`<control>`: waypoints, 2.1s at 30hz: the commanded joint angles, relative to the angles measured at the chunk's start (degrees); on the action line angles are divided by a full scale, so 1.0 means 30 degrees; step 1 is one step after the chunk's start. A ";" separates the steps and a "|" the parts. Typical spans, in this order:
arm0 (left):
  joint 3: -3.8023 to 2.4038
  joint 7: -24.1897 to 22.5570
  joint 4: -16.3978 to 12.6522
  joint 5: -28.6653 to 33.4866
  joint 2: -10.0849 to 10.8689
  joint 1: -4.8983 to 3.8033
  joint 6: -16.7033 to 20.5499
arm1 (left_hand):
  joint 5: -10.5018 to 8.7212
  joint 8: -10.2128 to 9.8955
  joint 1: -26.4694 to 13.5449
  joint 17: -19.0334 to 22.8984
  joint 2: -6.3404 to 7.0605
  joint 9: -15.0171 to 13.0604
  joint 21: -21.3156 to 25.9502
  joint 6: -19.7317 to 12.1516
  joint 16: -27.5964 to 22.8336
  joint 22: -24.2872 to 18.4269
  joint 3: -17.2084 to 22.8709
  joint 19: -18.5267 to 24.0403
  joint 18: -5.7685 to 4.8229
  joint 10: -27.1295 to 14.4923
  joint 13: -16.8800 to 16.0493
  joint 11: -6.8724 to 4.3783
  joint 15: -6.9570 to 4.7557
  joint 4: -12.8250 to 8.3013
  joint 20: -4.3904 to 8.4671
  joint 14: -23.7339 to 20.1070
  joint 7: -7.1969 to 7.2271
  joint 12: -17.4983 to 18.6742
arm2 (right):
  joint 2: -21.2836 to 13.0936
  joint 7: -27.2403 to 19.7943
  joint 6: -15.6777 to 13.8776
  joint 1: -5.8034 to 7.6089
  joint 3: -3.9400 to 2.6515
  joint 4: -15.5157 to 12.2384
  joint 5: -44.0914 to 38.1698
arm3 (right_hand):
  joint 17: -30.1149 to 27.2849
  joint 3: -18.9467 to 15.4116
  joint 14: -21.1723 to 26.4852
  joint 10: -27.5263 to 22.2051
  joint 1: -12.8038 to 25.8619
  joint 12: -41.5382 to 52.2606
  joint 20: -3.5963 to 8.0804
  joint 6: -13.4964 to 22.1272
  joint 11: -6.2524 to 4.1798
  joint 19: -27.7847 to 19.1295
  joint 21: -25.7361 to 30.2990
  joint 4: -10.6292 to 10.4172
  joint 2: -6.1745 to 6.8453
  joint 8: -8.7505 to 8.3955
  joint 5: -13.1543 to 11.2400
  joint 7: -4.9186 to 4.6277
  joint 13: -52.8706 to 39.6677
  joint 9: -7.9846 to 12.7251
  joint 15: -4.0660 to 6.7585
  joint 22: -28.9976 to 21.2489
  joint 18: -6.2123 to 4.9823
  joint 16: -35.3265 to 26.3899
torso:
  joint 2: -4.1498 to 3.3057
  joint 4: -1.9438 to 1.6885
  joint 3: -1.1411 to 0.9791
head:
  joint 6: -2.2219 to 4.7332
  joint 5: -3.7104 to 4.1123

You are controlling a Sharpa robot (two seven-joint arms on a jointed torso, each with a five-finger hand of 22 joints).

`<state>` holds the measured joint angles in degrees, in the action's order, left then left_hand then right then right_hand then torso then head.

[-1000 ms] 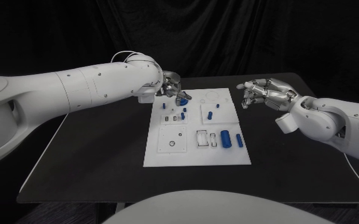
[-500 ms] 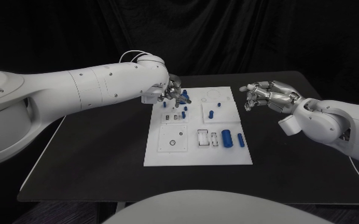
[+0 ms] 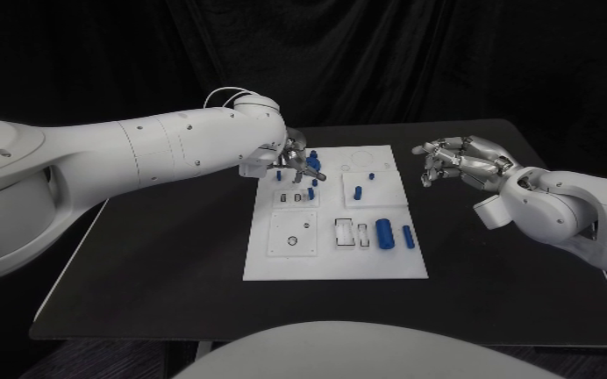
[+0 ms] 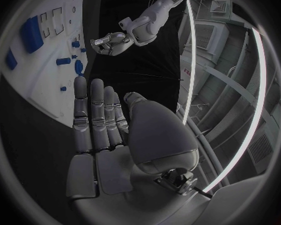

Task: Assemble the parts on the task board

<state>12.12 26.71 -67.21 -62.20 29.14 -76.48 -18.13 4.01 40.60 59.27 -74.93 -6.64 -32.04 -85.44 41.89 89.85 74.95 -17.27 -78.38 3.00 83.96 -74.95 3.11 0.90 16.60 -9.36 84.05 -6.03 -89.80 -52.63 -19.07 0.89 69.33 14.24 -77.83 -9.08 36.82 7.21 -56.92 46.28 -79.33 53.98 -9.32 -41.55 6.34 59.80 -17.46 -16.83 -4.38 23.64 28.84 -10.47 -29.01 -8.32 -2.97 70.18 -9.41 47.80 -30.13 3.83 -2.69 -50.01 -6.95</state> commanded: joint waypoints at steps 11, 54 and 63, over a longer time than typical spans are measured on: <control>-0.0019 -0.0022 -0.0089 -0.0013 0.0013 0.0237 0.0524 | 0.0740 0.1353 -0.1093 -0.5022 0.0525 -0.1589 0.0458 -0.0486 0.0051 0.2148 0.0289 0.0636 0.0117 0.2013 -0.5016 -0.0035 -0.0025 0.0022 -0.0008 0.1984 -0.0078 -0.0066 | -0.0017 0.0392 -0.1054 -0.0091 -0.0014 0.0013 -0.0354 | -0.0040 0.0076 -0.0136 0.0099 -0.0047 0.0137 0.0067 -0.0093 -0.0053 0.0150 -0.0108 0.0013 0.0074 0.0113 0.0150 0.0068 0.0046 0.0036 0.0013 0.0053 -0.0331 0.0154 | -0.0007 0.0055 -0.0020 | 0.0003 -0.0033; -0.0023 0.0800 0.1682 0.2264 -0.1171 0.1529 0.2315 | 0.5105 -0.3058 0.1183 -0.5022 -0.0920 -0.0409 -0.0421 0.2543 0.0051 0.3784 0.0058 -0.2351 -0.0511 0.2013 -0.5016 -0.0905 -0.1014 -0.0047 0.1686 0.1984 0.0605 -0.0066 | -0.0113 0.1314 -0.0918 -0.0268 -0.0014 0.0214 -0.0656 | -0.0204 0.0333 -0.0002 0.0009 -0.0381 0.0327 0.0106 0.0076 -0.0070 0.0122 -0.0218 0.0047 0.0097 0.0278 0.0510 0.0068 0.0214 0.0120 0.0035 0.0188 -0.0319 0.0414 | -0.0110 0.0065 -0.0046 | 0.0003 -0.0095; -0.0023 0.1521 0.1973 0.2752 -0.1312 0.1602 0.2091 | 0.5621 -0.3051 0.1518 -0.5022 -0.0885 -0.0579 -0.0419 0.2895 0.0051 0.3814 0.0116 -0.2379 -0.0517 0.2013 -0.5016 -0.0952 -0.1033 -0.0051 0.1679 0.1984 0.0685 -0.0066 | -0.0121 0.1476 -0.0887 -0.0356 -0.0014 0.0259 -0.0657 | -0.0216 0.0354 0.0003 0.0005 -0.0409 0.0341 0.0108 0.0092 -0.0069 0.0121 -0.0226 0.0052 0.0101 0.0287 0.0528 0.0066 0.0225 0.0126 0.0035 0.0197 -0.0319 0.0432 | -0.0106 0.0079 -0.0052 | 0.0003 -0.0139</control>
<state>12.11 30.05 -61.38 -56.18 25.39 -71.81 -12.15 20.81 31.59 63.21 -74.92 -9.26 -33.77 -86.94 50.27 89.85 74.92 -16.73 -83.97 0.78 84.04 -74.93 0.53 -2.05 16.51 -4.29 83.94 -3.99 -89.80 -52.93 -15.73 -1.98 68.43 14.24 -77.08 -10.94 36.25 8.01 -56.91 46.27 -80.01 54.63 -9.11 -41.55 6.35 60.00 -17.97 -16.67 -4.16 24.14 30.17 -10.47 -28.43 -7.99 -2.97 70.72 -9.40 48.86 -30.44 4.03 -2.83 -50.00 -7.30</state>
